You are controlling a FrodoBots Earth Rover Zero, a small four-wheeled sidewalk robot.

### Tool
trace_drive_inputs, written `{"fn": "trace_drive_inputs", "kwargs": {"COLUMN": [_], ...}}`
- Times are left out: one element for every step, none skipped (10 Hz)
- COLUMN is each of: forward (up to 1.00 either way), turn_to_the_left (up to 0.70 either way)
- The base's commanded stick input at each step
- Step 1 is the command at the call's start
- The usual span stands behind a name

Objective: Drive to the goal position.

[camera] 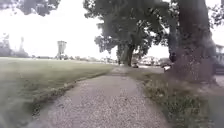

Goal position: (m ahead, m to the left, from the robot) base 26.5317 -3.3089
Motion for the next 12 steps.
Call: {"fn": "trace_drive_inputs", "kwargs": {"forward": [0.7,0.7,0.7,0.7,0.7,0.7,0.7,0.7,0.7,0.7,0.7,0.7], "turn_to_the_left": [0.0,0.0,0.0,0.0,0.0,0.0,0.0,-0.27,-0.35,-0.35,-0.35,0.0]}}
